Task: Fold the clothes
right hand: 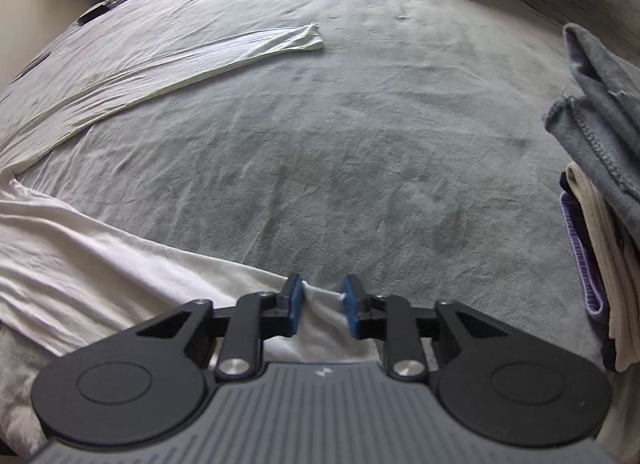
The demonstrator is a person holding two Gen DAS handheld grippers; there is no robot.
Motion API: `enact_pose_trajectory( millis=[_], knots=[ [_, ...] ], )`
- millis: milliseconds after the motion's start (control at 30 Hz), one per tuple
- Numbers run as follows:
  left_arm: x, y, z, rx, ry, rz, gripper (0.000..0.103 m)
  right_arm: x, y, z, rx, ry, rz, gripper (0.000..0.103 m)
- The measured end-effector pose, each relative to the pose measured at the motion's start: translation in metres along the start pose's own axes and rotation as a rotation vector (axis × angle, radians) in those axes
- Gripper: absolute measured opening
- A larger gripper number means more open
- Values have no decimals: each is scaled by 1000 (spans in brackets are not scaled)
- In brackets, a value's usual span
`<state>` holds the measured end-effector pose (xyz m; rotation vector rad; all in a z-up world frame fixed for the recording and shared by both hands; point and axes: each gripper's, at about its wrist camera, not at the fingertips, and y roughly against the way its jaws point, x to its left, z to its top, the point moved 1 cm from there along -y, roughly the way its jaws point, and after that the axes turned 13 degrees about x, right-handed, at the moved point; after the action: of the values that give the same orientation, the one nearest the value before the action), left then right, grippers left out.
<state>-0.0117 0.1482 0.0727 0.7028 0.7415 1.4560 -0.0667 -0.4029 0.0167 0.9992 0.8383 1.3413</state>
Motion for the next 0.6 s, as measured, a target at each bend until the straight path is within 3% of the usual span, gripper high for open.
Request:
enact_pose_trajectory(
  millis=[333, 600],
  knots=[
    [-109, -22, 10, -39, -418, -67, 51, 5, 17, 0, -146, 18, -131, 3],
    [-155, -41, 6, -84, -681, -50, 51, 10, 22, 1, -226, 17, -262, 3]
  ],
)
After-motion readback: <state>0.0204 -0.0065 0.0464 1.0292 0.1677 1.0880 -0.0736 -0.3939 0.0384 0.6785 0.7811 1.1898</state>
